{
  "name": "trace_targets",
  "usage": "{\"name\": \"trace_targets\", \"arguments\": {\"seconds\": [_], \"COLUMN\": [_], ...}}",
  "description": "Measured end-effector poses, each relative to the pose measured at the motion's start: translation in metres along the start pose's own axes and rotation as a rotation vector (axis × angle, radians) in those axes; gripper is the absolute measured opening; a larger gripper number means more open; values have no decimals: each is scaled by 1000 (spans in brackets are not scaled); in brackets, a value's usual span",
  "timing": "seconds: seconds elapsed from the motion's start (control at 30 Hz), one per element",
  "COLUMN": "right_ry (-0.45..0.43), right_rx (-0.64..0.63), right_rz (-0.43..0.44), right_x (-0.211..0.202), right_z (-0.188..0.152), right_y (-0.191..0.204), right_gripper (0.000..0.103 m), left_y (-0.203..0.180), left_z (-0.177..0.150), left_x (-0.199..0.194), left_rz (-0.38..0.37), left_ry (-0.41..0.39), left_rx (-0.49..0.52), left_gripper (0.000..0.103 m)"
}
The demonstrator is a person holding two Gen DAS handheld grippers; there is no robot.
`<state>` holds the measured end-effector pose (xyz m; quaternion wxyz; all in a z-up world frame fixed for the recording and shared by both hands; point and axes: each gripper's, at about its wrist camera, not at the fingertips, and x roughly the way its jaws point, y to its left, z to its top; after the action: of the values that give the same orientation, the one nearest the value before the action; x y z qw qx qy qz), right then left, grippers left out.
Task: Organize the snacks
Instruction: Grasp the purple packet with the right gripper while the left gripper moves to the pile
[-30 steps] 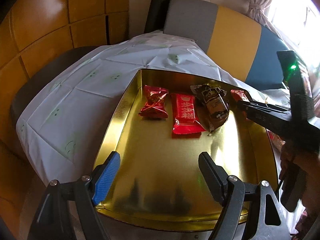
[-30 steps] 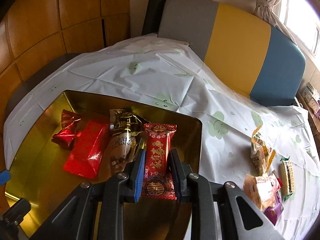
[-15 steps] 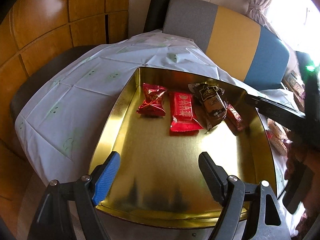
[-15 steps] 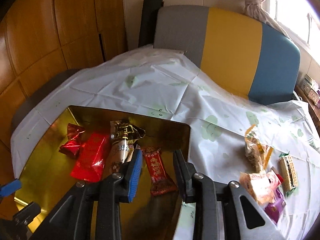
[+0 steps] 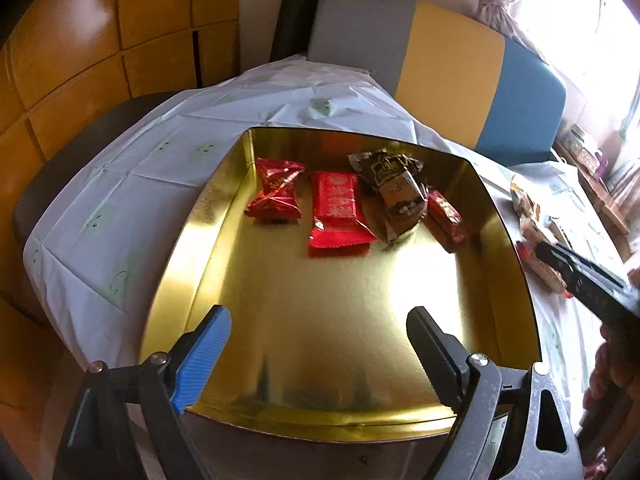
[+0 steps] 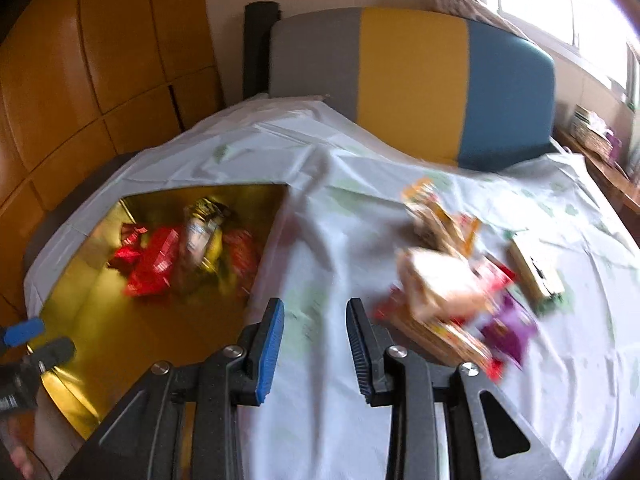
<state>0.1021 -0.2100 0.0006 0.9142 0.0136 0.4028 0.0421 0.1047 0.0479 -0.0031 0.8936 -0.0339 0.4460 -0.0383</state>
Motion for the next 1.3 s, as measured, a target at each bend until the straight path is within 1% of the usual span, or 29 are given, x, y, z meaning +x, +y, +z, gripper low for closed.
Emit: {"name": "trace_targets", "arguments": {"seconds": [0.13, 0.23, 0.3, 0.4, 0.5, 0.67, 0.73, 0.83, 0.87, 0.93, 1.0, 1.03, 1.07, 1.13, 1.17, 1.2, 1.23, 1.27, 1.3], "right_ry": [22, 45, 63, 67, 46, 2, 30, 80, 96, 97, 99, 96, 97, 93, 84, 67, 32, 4, -14], "right_rx": [26, 58, 98, 139, 155, 89, 82, 86, 89, 85, 99, 108, 118, 124, 124, 126, 129, 136, 140], "right_rz": [-50, -72, -78, -73, -44, -12, 19, 34, 36, 38, 64, 95, 146, 207, 224, 228, 195, 145, 104], "right_x": [-10, -14, -16, -18, -19, -10, 3, 21, 25, 24, 19, 15, 10, 0, -4, -9, -16, -22, -25], "right_z": [-29, -49, -64, -74, -68, -31, -18, -10, -11, -15, -24, -30, -39, -50, -54, -58, -59, -60, -59], "right_y": [-31, -51, -68, -84, -95, -98, -100, -105, -104, -101, -94, -90, -85, -78, -78, -79, -84, -92, -98], "right_gripper": [33, 33, 33, 33, 33, 33, 33, 33, 33, 34, 35, 35, 36, 36, 36, 35, 35, 36, 39], "left_y": [-10, -20, -28, -42, -54, -73, -78, -85, -86, -88, -90, -91, -94, -97, -99, -102, -105, -107, -108], "left_z": [-4, -8, -11, -16, -19, -24, -26, -28, -28, -28, -28, -28, -28, -28, -29, -29, -30, -31, -32], "left_x": [1, 2, 0, -3, -6, -13, -16, -18, -19, -19, -19, -18, -17, -16, -15, -15, -15, -16, -16], "left_rz": [-15, -55, -73, -75, -85, -92, -87, -83, -83, -83, -81, -84, -89, -91, -92, -94, -93, -93, -92], "left_ry": [13, 33, 38, 37, 40, 36, 35, 37, 37, 35, 34, 36, 41, 48, 52, 52, 50, 48, 46], "left_rx": [18, 36, 54, 90, 116, 166, 185, 203, 207, 210, 209, 207, 208, 214, 220, 227, 236, 244, 249], "left_gripper": [90, 90, 90, 90, 90, 90, 90, 90, 90, 90, 90, 90, 90, 90, 90, 90, 90, 90, 90]}}
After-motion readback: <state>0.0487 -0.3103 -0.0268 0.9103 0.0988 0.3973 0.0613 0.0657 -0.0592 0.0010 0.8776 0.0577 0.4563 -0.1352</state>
